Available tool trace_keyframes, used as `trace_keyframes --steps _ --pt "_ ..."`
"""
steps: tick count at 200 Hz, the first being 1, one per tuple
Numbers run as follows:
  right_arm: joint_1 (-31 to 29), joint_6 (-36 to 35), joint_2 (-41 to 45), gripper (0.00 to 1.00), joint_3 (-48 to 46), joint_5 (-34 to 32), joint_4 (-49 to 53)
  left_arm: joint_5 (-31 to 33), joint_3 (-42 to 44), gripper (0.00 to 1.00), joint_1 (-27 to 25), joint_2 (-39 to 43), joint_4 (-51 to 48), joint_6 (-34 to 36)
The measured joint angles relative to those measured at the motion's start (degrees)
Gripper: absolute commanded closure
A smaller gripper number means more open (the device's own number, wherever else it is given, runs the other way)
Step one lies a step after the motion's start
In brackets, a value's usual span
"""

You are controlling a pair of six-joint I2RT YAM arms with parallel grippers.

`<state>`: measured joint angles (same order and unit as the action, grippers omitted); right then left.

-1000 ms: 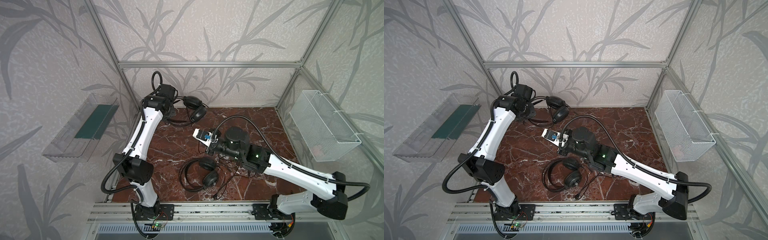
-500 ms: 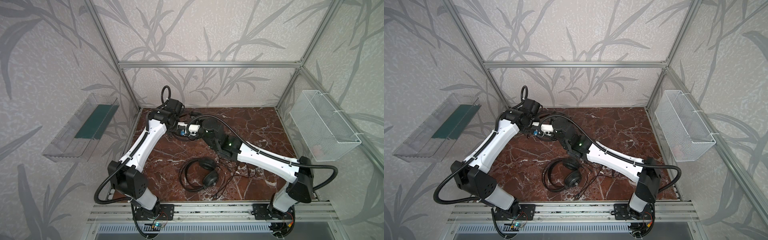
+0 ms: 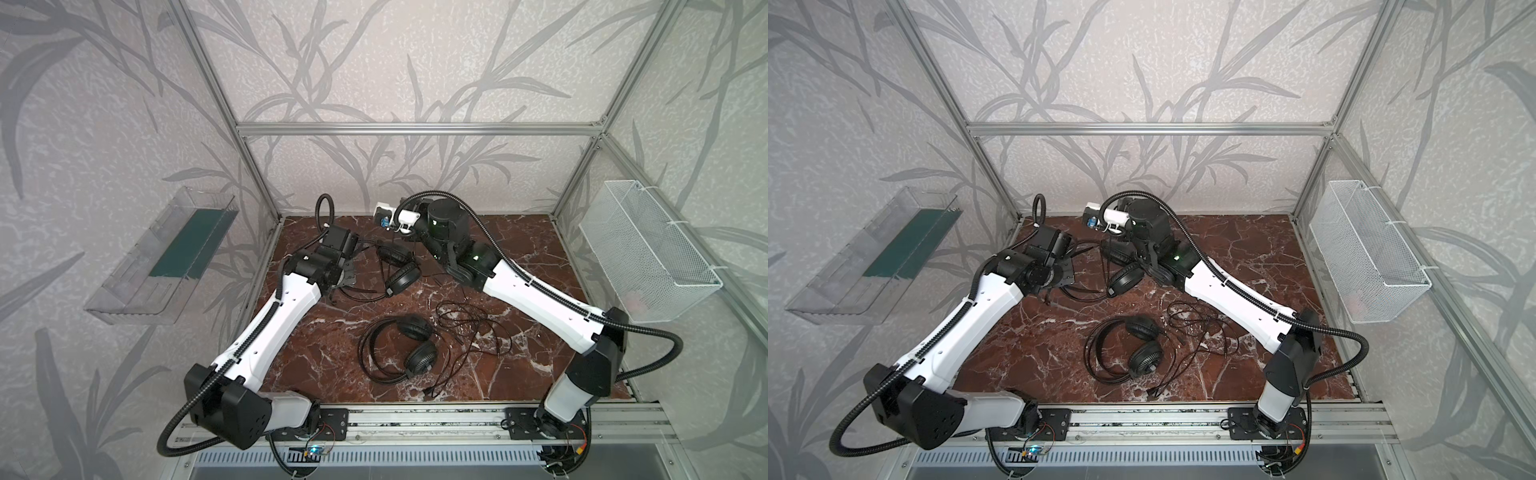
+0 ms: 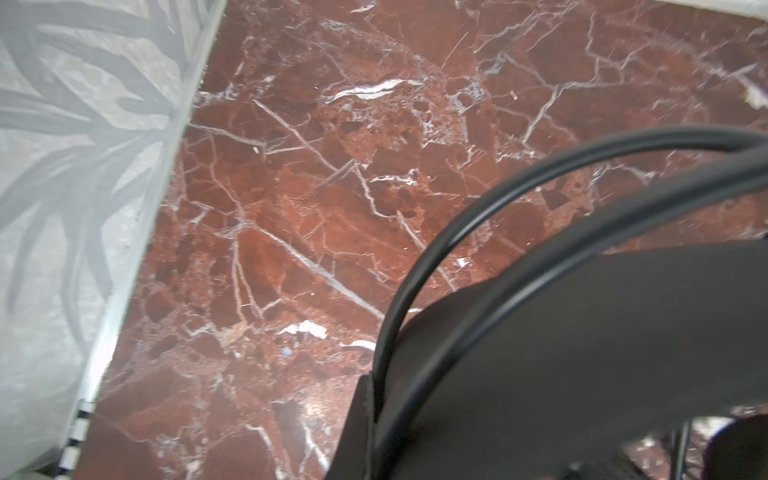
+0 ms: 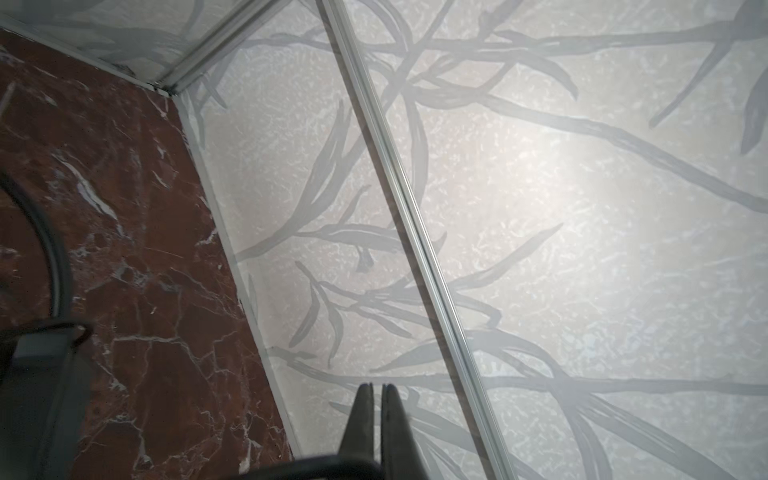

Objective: Wrap the headphones

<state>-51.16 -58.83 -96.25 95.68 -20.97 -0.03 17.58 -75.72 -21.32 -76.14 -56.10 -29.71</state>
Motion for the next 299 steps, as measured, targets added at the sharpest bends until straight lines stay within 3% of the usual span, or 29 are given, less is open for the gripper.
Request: trace_keyframes --steps 12,34,58,78,104,159,243,257,277,286,299 --pt "-2.1 0.6 1.9 1.0 -3.2 1.7 0.4 0.3 0.1 1.0 0.0 -0.4 -0.7 0.7" --pt "-6.0 2.9 5.9 0.77 -8.5 4.5 0.5 0.5 0.1 1.0 0.0 -1.2 -1.4 1.5" --pt "-6.7 4.2 9.3 0.7 -12.0 4.9 -2.4 0.3 0.1 1.0 0.0 -1.3 -1.4 1.7" --pt "-5.9 2.8 8.6 0.68 -11.2 2.5 -6.5 -0.4 0.1 1.0 0.0 -1.3 -1.3 1.8" --pt "-4.9 -0.2 4.7 0.56 -8.3 -0.8 -12.3 -1.2 0.4 1.0 0.0 -1.1 -1.1 1.8" --pt "-2.8 -2.6 0.2 0.43 -1.2 -3.1 -15.6 -1.5 3.5 1.0 0.0 0.7 -0.8 2.1" --pt "-2.2 -1.7 0.9 0.39 4.9 -3.2 -15.5 -2.3 6.4 1.0 -0.1 1.9 0.2 2.3" --pt "-2.1 -0.7 1.5 0.48 4.9 -3.2 -15.0 -2.3 6.5 1.0 -0.1 1.9 0.2 2.3" --pt "-2.0 0.0 2.1 0.49 4.9 -3.3 -15.0 -2.3 6.5 1.0 -0.1 2.0 0.3 2.3" --pt "-2.0 4.8 4.1 0.51 4.2 0.2 -11.0 -2.2 6.5 1.0 -0.1 2.0 0.3 2.4" --pt "-2.0 10.3 8.9 0.64 1.7 3.7 -5.2 -2.0 6.7 1.0 -0.1 2.1 0.3 2.6"
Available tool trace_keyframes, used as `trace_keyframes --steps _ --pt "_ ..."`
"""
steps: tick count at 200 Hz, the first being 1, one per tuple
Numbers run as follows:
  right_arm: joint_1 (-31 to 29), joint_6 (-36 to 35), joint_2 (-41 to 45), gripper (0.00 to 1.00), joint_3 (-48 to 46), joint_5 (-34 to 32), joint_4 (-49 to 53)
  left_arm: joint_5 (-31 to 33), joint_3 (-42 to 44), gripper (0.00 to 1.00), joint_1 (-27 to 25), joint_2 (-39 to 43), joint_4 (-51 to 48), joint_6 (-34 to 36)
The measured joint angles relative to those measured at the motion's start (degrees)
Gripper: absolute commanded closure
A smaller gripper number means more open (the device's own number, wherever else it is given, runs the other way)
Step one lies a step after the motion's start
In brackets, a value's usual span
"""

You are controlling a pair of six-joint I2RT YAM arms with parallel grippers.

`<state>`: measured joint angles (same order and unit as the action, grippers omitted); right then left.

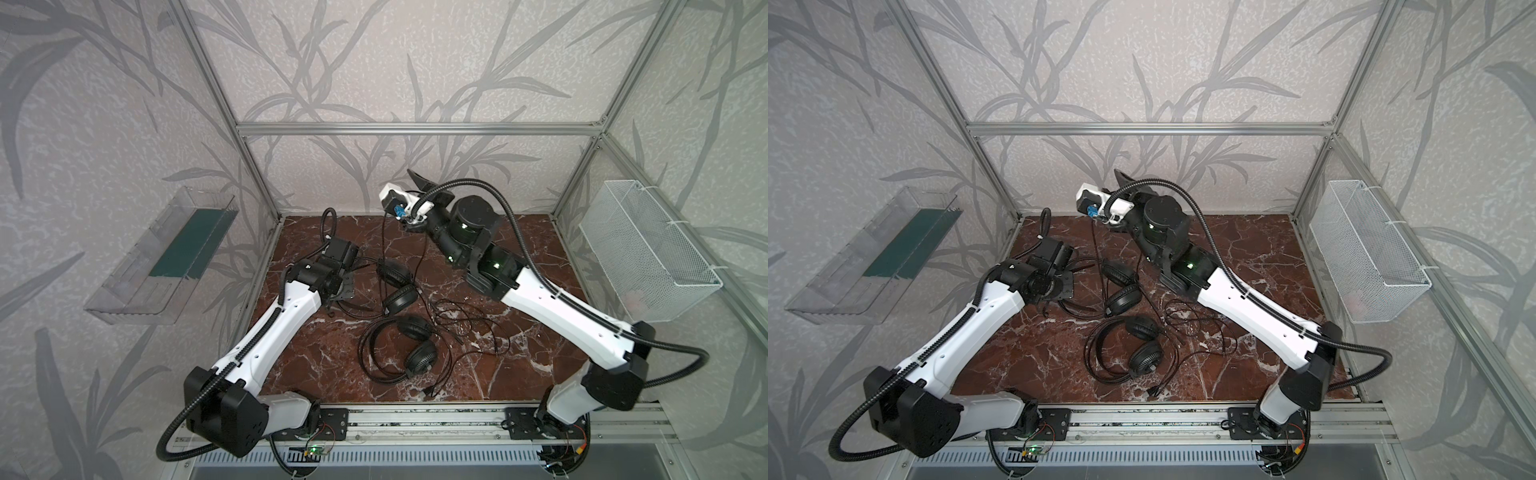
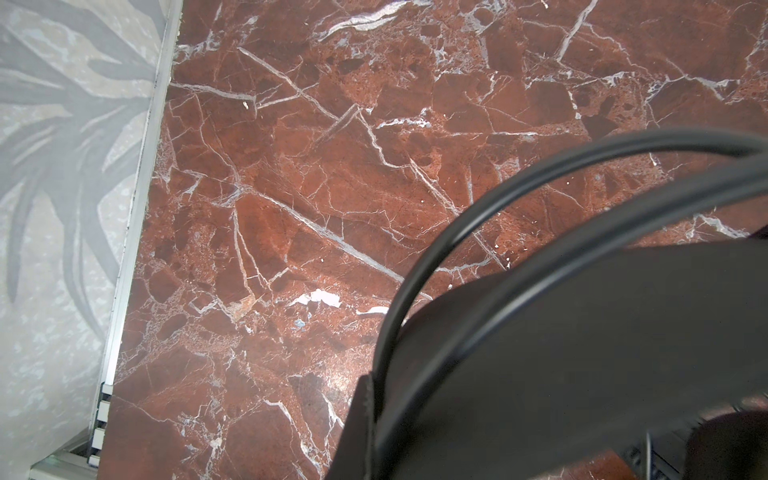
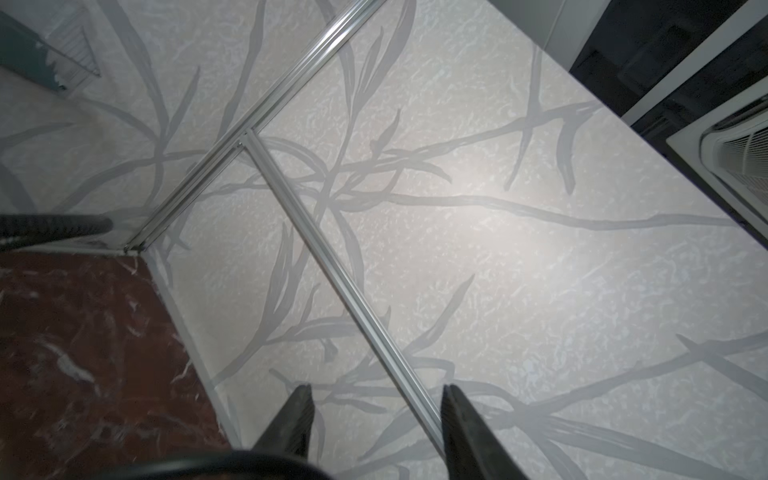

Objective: Wrap the headphones

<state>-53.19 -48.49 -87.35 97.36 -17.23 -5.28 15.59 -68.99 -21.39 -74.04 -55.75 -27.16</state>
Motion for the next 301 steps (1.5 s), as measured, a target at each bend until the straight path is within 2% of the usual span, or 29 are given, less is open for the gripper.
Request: trace_keyframes --steps 15,43,55,66,122,151,165,195,220,243,275,301 --pt "0.0 6.4 7.4 0.72 -1.4 4.3 4.8 0.2 0.1 1.0 0.0 0.0 0.0 0.0" --pt "-1.2 13.6 17.9 0.8 -2.6 10.6 7.8 0.6 0.1 1.0 0.0 0.2 0.0 0.0" --pt "-2.9 14.9 20.6 0.93 -3.0 12.9 8.8 0.6 0.1 1.0 0.0 0.3 0.1 0.0" --pt "-4.2 15.9 21.4 1.0 -2.8 15.1 10.0 0.6 0.1 1.0 0.0 0.5 0.0 0.0" --pt "-4.9 17.2 16.0 0.98 -5.2 12.6 14.2 0.4 0.1 1.0 0.0 0.5 0.0 0.2" --pt "-4.8 15.4 15.8 1.0 -4.8 11.5 14.6 -0.3 0.2 1.0 0.0 1.1 0.1 0.5" --pt "-3.3 14.4 14.2 1.0 -1.1 11.8 15.5 -1.3 0.5 1.0 -0.3 2.0 0.7 0.9" --pt "2.8 14.2 4.9 1.0 14.5 13.3 18.3 -2.3 1.1 1.0 -2.9 4.5 1.8 2.1" --pt "3.4 14.4 -0.8 1.0 22.3 15.0 22.9 -3.0 1.2 1.0 -3.1 5.7 2.2 1.9" --pt "2.6 14.7 -0.3 1.0 19.4 16.5 24.8 -4.9 1.2 1.0 0.5 8.3 2.6 0.4" --pt "2.0 15.3 3.9 1.0 11.6 18.4 25.2 -10.7 -0.7 1.0 10.2 11.8 2.6 -4.1" --pt "0.4 15.5 9.1 1.0 6.6 19.4 25.0 -15.9 -3.9 1.0 13.9 11.6 3.6 -8.3"
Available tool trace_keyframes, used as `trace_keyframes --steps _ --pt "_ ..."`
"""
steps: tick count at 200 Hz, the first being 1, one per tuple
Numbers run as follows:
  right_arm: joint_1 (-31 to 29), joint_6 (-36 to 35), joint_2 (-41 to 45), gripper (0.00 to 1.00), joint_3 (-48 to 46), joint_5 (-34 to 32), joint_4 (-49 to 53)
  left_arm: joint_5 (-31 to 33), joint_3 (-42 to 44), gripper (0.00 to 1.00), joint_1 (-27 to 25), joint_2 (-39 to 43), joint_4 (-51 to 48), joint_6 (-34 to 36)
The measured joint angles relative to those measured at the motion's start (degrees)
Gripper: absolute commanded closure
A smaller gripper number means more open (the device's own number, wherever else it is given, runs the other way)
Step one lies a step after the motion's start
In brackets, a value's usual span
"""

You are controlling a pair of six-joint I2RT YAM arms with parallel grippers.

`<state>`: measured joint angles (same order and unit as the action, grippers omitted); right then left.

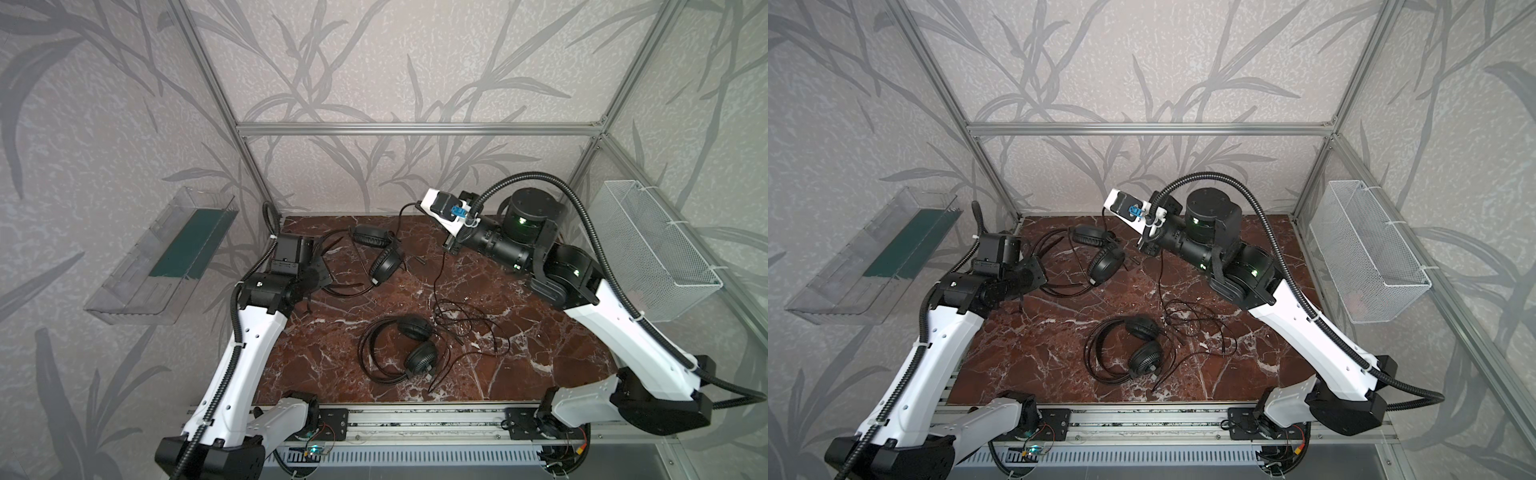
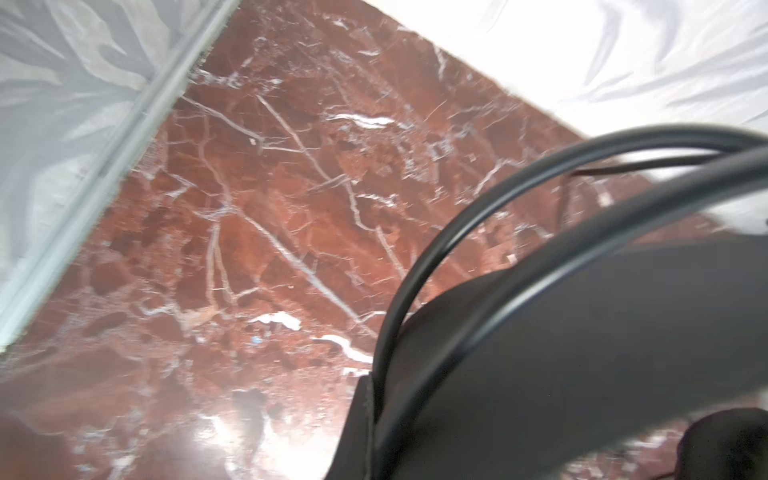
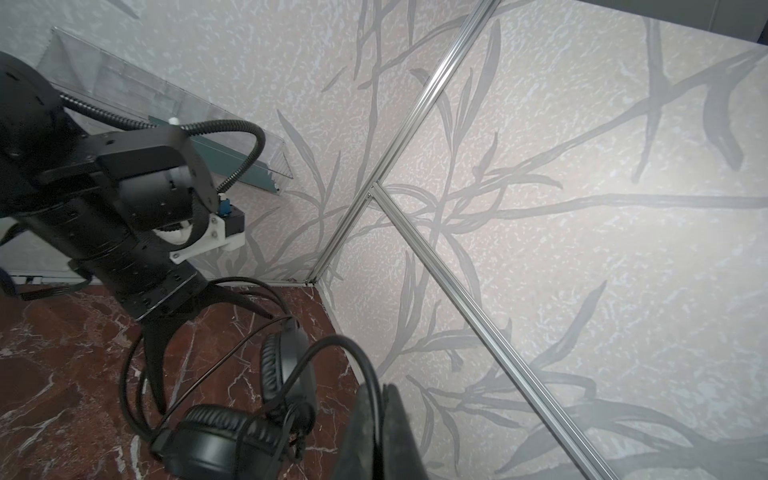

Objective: Wrap the headphones

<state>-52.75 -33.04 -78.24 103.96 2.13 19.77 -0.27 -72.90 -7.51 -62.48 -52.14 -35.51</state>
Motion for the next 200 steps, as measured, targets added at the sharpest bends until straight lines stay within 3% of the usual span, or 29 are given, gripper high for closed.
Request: trace_keyframes --steps 45,98,141,176,200 --pt "-6.6 -1.4 5.3 1.0 -1.7 0.5 0.0 -5.0 -4.1 1.0 2.5 -2.9 0.7 -5.2" --pt "-19.8 -9.9 4.4 1.0 -1.2 -2.6 3.1 -1.8 -8.0 1.0 2.4 -12.5 0.0 -4.7" --pt "-21.9 -15.5 0.2 1.0 7.4 -5.7 6.9 3.2 -5.2 1.0 -1.1 -16.5 -0.1 -1.6" --pt "-21.9 -20.1 -3.3 1.0 15.5 -8.0 9.5 6.6 0.9 1.0 -7.5 -16.1 0.0 2.0" --pt "-20.5 -21.6 -4.8 1.0 19.2 -8.5 11.4 8.0 6.8 1.0 -8.2 -13.7 -0.3 4.8"
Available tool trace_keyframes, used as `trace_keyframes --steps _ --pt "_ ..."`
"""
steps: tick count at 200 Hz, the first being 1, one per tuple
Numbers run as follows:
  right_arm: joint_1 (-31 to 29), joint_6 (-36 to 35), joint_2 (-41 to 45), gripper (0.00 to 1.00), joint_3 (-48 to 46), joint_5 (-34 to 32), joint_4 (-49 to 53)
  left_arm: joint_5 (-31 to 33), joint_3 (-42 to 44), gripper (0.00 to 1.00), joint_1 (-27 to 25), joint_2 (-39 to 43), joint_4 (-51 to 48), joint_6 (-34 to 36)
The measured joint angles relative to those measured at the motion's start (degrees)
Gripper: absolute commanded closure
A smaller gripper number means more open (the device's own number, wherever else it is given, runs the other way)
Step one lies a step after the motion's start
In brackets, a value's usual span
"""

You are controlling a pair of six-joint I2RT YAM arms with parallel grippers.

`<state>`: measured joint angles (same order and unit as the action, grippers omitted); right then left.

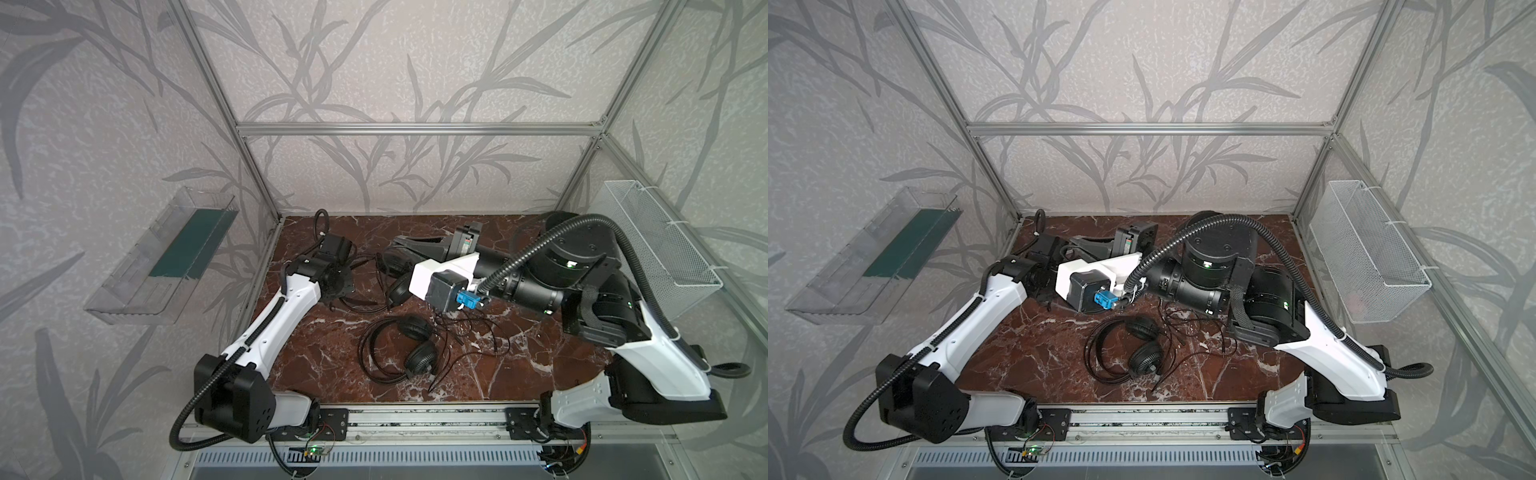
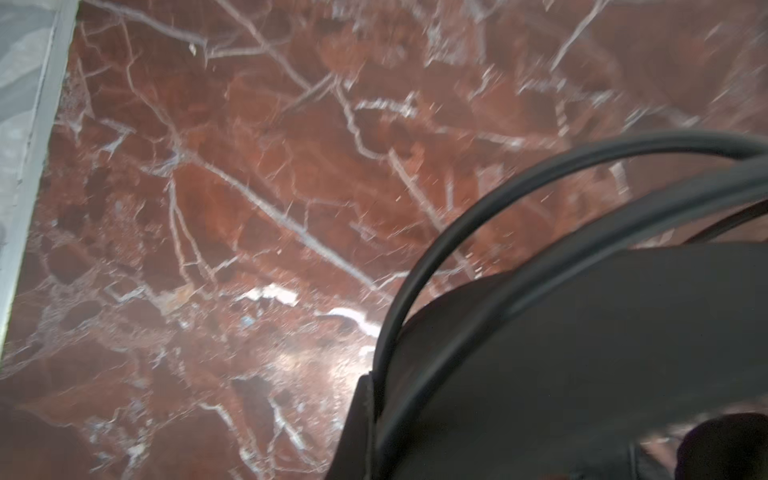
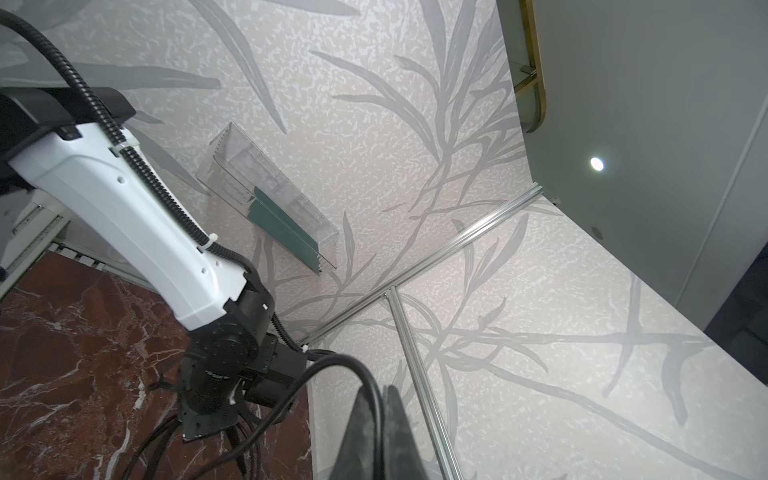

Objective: Wrap the headphones

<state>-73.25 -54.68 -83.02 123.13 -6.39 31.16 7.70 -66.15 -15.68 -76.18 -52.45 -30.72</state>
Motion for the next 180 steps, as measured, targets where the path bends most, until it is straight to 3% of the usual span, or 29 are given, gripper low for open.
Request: trace_keyframes --steps 41,75,122,155,180 --pt "3.8 0.7 -1.7 1.0 4.8 1.9 3.9 3.0 6.9 1.0 -0.9 8.0 0.1 3.0" --pt "5.7 1.2 -4.4 1.0 8.4 4.6 4.4 3.2 6.5 1.0 -6.4 8.0 0.2 5.1" --pt "22.6 7.5 -12.3 1.0 14.6 12.0 5.0 1.8 7.6 1.0 -15.4 16.6 0.6 9.9" --pt "28.6 11.8 -19.6 1.0 21.4 16.4 5.0 -1.2 6.9 1.0 -22.5 21.8 0.2 12.1" --pt "33.3 16.4 -23.1 1.0 22.6 20.2 4.1 -1.9 1.3 1.0 -26.6 23.6 -2.5 14.3"
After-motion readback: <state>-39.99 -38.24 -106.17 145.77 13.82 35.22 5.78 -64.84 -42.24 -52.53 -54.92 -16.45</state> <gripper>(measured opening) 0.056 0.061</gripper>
